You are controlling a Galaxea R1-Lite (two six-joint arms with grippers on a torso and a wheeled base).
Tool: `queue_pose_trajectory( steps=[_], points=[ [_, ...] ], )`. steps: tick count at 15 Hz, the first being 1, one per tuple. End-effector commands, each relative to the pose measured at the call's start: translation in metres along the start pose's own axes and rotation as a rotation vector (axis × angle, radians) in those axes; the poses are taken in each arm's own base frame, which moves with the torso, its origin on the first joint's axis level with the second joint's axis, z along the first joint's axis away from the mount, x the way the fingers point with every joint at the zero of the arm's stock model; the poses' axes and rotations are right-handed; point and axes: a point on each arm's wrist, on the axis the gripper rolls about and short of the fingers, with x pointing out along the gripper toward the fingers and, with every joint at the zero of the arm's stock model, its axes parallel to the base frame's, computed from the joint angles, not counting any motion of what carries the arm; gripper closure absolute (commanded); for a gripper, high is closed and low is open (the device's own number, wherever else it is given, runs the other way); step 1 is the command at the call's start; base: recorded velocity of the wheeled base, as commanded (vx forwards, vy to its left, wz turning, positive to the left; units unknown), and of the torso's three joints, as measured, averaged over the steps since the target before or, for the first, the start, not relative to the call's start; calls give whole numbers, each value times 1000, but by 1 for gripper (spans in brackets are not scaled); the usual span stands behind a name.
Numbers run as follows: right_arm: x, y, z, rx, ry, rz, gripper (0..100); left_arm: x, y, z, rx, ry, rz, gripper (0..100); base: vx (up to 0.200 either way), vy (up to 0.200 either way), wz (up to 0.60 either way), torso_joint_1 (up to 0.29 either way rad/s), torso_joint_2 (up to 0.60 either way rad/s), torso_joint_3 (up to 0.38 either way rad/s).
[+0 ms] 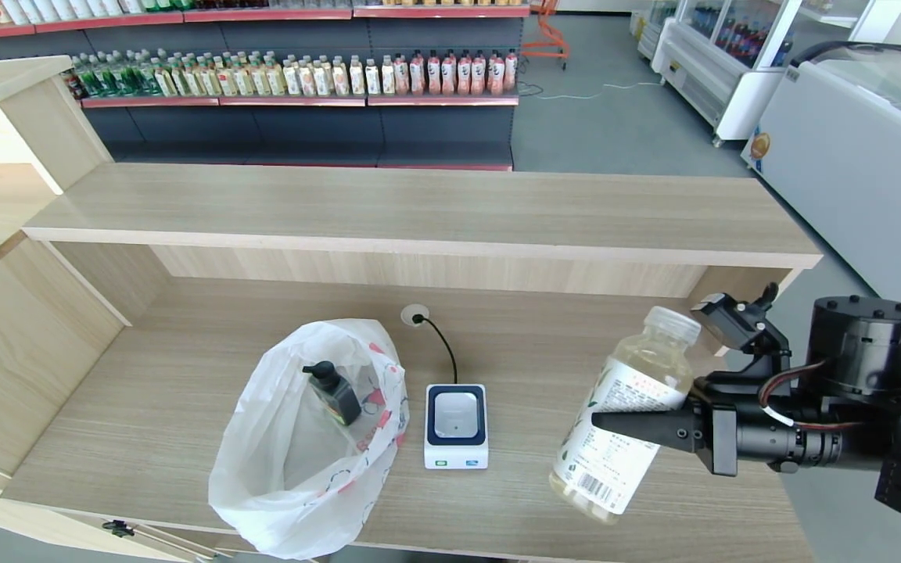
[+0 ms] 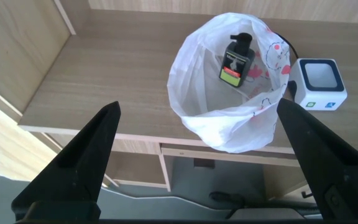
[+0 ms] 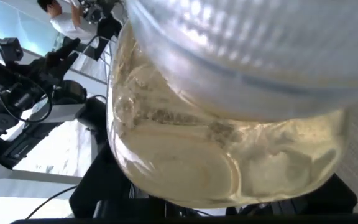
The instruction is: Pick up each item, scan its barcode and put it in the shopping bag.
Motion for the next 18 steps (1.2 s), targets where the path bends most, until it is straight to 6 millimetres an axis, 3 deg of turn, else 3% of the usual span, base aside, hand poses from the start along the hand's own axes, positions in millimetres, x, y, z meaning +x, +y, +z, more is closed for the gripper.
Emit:
queue_pose_trajectory(
  steps=[1, 9, 18],
  points=[
    [2, 5, 1, -12, 2, 17, 100, 0, 0, 0, 0, 0, 0, 0, 0, 0, 0, 0, 0, 0],
    [9, 28, -1, -9, 45, 85, 100, 0, 0, 0, 0, 0, 0, 0, 0, 0, 0, 0, 0, 0],
    [9, 29, -1, -18, 43, 83, 100, 0, 0, 0, 0, 0, 0, 0, 0, 0, 0, 0, 0, 0]
  ],
)
